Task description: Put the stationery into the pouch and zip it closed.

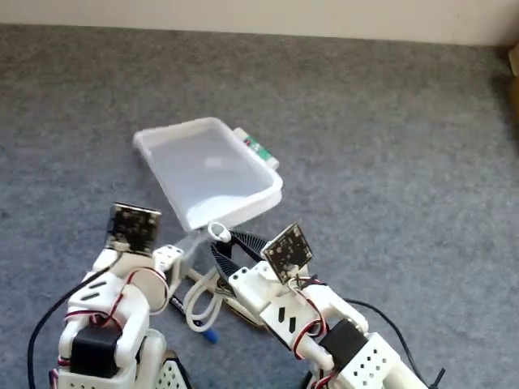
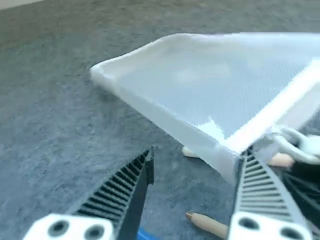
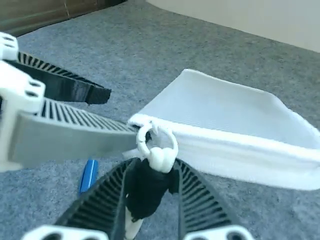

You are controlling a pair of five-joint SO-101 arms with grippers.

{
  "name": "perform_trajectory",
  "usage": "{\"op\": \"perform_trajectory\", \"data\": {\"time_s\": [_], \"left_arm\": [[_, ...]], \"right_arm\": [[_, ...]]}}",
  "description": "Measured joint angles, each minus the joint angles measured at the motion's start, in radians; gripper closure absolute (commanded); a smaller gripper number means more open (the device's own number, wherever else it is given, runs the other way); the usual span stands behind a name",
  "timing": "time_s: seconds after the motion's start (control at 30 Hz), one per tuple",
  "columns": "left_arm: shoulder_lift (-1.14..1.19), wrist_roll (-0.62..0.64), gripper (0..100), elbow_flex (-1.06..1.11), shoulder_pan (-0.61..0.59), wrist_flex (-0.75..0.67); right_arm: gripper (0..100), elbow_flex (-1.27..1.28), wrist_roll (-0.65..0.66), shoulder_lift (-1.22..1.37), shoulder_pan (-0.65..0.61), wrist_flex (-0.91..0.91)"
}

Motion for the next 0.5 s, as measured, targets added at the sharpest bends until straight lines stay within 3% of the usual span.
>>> {"op": "perform_trajectory", "data": {"time_s": [0.23,0.5], "left_arm": [[0.0,0.051,75,0.0,-0.06,-0.015],[0.0,0.052,88,0.0,-0.063,-0.015]], "right_arm": [[99.5,0.0,0.0,0.0,0.0,0.021],[99.5,0.0,0.0,0.0,-0.002,0.058]]}}
